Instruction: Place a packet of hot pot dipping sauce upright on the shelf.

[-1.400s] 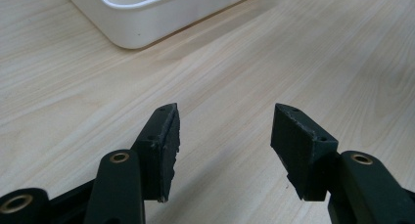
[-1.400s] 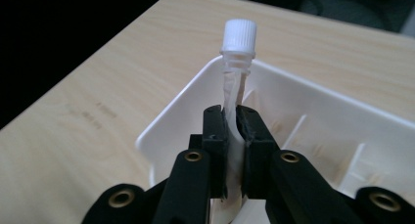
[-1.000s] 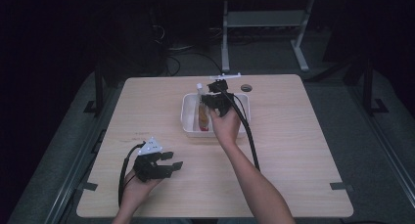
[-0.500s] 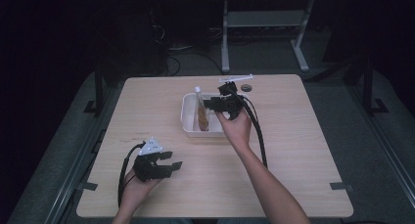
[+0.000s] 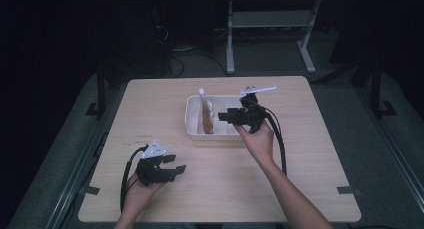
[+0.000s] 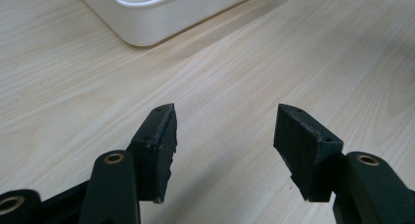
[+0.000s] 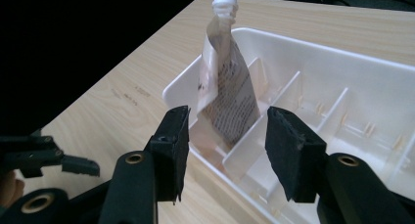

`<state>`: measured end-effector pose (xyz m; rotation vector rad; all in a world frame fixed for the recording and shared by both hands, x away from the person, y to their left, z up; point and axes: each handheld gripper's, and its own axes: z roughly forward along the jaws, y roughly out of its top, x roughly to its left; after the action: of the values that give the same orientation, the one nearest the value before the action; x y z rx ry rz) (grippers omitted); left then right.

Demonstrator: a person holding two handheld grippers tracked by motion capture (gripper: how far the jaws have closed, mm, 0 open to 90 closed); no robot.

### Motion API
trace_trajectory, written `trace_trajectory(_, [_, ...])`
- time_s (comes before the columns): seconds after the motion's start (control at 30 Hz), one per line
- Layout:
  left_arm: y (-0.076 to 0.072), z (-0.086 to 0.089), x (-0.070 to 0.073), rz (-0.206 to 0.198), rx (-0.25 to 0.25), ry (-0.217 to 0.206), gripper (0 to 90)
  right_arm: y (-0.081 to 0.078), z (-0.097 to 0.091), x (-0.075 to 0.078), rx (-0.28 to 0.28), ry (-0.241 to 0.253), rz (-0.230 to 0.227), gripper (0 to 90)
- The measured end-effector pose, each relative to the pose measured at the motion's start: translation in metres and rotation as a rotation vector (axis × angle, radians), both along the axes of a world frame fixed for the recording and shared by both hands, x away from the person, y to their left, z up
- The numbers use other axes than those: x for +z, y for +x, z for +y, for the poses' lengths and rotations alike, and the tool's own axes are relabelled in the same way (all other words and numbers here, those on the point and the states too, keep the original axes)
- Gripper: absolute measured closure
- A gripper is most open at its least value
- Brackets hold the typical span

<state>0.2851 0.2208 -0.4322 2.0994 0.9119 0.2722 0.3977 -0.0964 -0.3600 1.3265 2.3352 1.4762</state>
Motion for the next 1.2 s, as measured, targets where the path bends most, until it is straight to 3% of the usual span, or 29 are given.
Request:
trace_trajectory(0.37, [0.0, -0.001, -0.001, 0.003, -0.002, 0.002, 40.3, -0.013, -0.019, -0.007, 0.018, -0.001, 0.021, 47.8])
trace_trajectory(1.2, [0.0, 0.0, -0.002, 0.005, 0.004, 0.008, 39.1, -0.058, -0.087, -0.03, 0.015, 0.001, 0.061, 43.8])
